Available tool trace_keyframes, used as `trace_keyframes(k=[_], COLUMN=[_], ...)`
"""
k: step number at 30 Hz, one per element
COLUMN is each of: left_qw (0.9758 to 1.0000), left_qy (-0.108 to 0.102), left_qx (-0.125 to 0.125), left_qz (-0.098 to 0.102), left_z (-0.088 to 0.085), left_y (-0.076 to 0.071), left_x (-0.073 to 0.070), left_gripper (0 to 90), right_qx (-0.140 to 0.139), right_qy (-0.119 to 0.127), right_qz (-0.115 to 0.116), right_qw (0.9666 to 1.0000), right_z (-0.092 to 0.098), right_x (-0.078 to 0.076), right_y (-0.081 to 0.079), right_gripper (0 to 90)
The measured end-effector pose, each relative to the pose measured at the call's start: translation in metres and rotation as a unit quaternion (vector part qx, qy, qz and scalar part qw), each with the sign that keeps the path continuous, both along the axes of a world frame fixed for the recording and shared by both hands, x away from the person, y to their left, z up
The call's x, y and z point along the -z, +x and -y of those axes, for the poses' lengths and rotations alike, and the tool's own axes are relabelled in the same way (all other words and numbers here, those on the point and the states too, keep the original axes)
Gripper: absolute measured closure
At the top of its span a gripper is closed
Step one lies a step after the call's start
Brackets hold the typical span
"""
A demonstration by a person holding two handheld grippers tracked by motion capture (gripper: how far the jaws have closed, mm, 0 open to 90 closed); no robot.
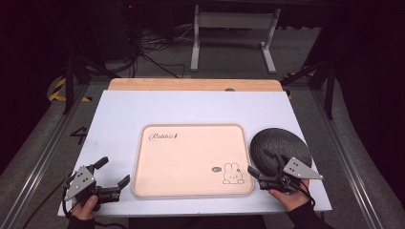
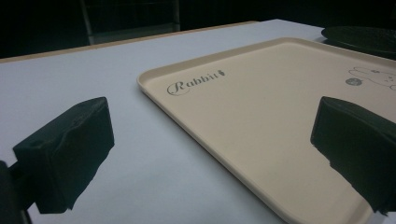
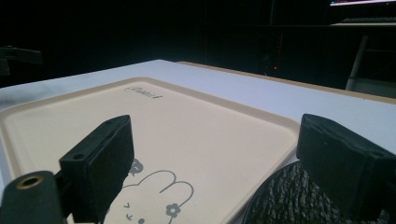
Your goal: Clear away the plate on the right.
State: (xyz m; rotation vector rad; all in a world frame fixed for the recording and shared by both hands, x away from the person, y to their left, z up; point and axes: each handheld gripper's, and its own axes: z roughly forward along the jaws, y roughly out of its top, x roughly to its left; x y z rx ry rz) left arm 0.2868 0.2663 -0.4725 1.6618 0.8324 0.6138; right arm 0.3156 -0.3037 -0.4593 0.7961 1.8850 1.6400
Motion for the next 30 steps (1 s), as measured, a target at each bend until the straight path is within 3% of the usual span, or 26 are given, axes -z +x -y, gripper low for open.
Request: trace_keyframes(k=[5, 8, 11, 16, 21, 30], left_qw=[1.0, 1.0, 1.0, 1.0, 1.0, 1.0], left_qy=[-0.001, 0.0, -0.001, 0.001, 0.0, 0.001], left_qx=[-0.001, -0.001, -0.002, -0.002, -0.007, -0.006], left_qz=[0.0, -0.001, 0.0, -0.002, 0.0, 0.003], left_z=[0.0, 0.0, 0.0, 0.0, 0.001, 0.001], left_y=[0.0, 0.0, 0.0, 0.001, 0.0, -0.001], left_x=[0.0, 0.0, 0.0, 0.0, 0.0, 0.0], left_gripper=[0.1, 0.2, 0.2, 0.1, 0.2, 0.1], right_qx=[0.002, 0.003, 0.001, -0.011, -0.003, 0.0], right_qy=[-0.021, -0.013, -0.02, -0.052, -0.06, -0.098], right_qz=[-0.005, -0.003, 0.004, 0.014, 0.027, 0.035], right_qw=[0.9998, 0.9999, 0.9998, 0.9985, 0.9978, 0.9946], right_z=[0.002, 0.006, 0.008, 0.013, 0.023, 0.035], right_x=[-0.002, -0.006, -0.012, -0.022, -0.034, -0.045], right_y=[0.001, 0.0, -0.002, -0.007, -0.01, -0.016], right_gripper=[14.3, 14.9, 16.2, 17.6, 17.7, 18.2])
